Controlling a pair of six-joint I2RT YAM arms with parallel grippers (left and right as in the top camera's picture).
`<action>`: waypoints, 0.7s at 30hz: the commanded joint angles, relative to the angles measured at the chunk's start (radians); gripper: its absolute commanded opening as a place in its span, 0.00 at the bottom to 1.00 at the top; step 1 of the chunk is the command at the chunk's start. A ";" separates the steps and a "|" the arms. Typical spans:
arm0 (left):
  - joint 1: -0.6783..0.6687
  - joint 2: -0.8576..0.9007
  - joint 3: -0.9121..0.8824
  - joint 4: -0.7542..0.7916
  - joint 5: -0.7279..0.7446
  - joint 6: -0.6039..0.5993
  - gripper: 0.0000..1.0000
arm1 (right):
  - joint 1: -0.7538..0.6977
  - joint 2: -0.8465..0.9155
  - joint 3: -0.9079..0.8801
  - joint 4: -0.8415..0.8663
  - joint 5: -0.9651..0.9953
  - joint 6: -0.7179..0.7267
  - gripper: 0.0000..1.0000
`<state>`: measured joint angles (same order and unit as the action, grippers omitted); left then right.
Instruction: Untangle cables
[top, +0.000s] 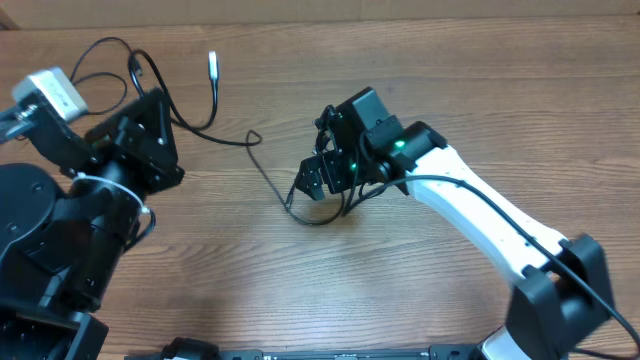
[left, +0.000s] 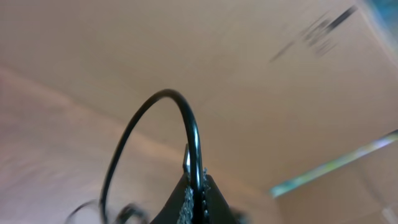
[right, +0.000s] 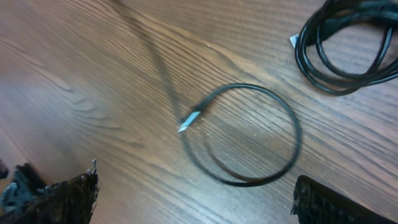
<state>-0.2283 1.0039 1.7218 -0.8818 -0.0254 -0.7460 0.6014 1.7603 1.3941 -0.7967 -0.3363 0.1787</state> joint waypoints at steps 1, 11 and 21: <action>0.006 -0.003 0.017 0.131 0.113 -0.056 0.04 | 0.028 0.050 -0.001 0.031 -0.006 -0.013 1.00; 0.006 -0.004 0.017 0.340 0.337 -0.193 0.04 | 0.067 0.117 -0.001 0.142 -0.011 0.118 1.00; 0.006 -0.004 0.018 0.456 0.440 -0.299 0.04 | 0.130 0.206 -0.001 0.211 0.021 0.058 1.00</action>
<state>-0.2283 1.0046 1.7233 -0.4725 0.3286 -0.9829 0.7231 1.9480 1.3926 -0.6106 -0.3298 0.2756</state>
